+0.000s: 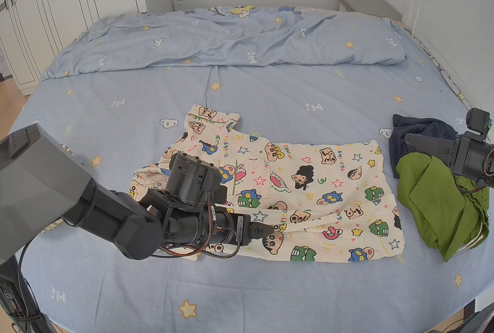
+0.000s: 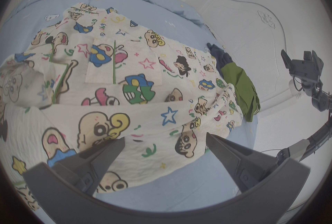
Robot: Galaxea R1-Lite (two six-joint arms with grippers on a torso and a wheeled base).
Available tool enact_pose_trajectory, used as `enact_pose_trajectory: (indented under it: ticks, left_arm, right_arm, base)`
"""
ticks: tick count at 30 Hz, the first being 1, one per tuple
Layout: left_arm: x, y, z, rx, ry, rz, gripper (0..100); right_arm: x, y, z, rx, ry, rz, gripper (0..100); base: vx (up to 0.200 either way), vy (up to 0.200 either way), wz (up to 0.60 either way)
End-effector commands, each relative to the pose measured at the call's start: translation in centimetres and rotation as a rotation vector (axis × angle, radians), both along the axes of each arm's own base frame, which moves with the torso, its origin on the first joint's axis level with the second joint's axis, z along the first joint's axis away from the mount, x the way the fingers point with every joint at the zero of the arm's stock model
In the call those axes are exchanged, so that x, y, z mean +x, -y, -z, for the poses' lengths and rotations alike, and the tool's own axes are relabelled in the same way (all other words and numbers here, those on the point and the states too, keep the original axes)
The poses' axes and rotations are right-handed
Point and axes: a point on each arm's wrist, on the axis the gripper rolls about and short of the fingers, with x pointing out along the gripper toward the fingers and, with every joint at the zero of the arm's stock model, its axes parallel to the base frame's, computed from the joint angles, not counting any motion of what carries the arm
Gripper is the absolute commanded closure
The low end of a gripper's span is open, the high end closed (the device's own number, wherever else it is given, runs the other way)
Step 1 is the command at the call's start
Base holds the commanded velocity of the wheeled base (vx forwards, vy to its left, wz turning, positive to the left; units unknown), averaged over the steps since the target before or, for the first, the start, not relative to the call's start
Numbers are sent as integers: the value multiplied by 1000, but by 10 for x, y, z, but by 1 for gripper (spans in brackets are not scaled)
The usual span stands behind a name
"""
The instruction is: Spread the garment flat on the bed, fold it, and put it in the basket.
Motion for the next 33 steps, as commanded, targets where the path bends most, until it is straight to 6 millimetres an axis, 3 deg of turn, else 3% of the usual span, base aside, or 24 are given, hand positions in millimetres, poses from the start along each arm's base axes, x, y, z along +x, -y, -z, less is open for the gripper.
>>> enact_pose_trajectory:
  ticks: [1,16,23,33]
  left_arm:
    - [7,-2,3,-11,12,-17,0]
    - [20,-5,-11,-157,171,-78,0]
    - [20,-3,2,-167,180,-72,0]
    - [14,-5,-1,-172,186,-62,0]
  right_arm:
    - [0,0,0,0,-1,-1,0]
    - [0,0,0,0,1,-1,0]
    - [0,0,0,0,2,-1,0]
    - [0,-1,0,0,2,-3,0]
  base:
    - [0,0,0]
    - [0,0,0]
    - [0,0,0]
    - [0,0,0]
